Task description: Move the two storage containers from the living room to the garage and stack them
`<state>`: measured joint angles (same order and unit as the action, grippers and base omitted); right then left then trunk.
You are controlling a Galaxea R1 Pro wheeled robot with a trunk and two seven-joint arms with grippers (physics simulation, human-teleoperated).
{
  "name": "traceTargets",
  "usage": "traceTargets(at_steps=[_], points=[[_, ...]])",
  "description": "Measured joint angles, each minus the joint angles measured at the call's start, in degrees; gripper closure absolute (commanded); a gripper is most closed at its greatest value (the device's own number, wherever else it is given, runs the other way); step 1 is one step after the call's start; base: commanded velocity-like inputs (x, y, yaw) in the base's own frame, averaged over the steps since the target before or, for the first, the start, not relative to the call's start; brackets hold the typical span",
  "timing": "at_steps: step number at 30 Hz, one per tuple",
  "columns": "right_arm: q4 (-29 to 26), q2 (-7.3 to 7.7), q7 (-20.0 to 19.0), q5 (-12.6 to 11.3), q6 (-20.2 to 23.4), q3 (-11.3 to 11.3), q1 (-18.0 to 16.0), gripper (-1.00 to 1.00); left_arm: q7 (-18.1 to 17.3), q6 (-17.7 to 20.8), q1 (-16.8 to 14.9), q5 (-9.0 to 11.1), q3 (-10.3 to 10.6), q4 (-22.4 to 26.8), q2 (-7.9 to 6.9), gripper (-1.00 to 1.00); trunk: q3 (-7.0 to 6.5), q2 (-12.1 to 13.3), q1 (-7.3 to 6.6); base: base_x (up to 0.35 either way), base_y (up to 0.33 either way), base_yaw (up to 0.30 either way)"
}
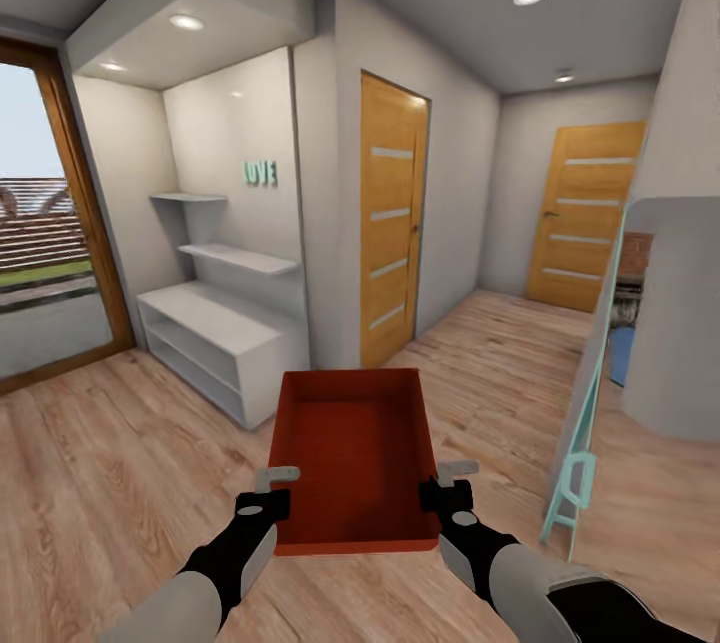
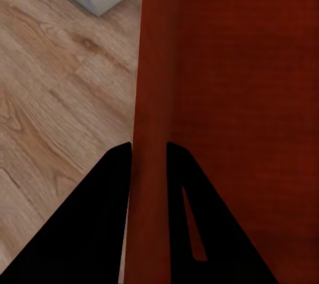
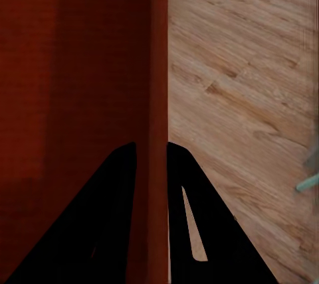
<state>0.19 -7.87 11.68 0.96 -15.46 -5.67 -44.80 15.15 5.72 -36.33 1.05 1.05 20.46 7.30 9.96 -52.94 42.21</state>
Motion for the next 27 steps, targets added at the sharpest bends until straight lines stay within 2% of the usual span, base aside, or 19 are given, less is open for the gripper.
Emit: traceTargets(at_steps=[27], points=[[0.0, 0.0, 0.0, 0.0, 0.0, 0.0, 0.0, 1.0, 0.0, 0.0, 0.0, 0.0, 0.0, 0.0, 0.0, 1.0, 0.0, 0.0, 0.0, 0.312, 0.19, -0.234]])
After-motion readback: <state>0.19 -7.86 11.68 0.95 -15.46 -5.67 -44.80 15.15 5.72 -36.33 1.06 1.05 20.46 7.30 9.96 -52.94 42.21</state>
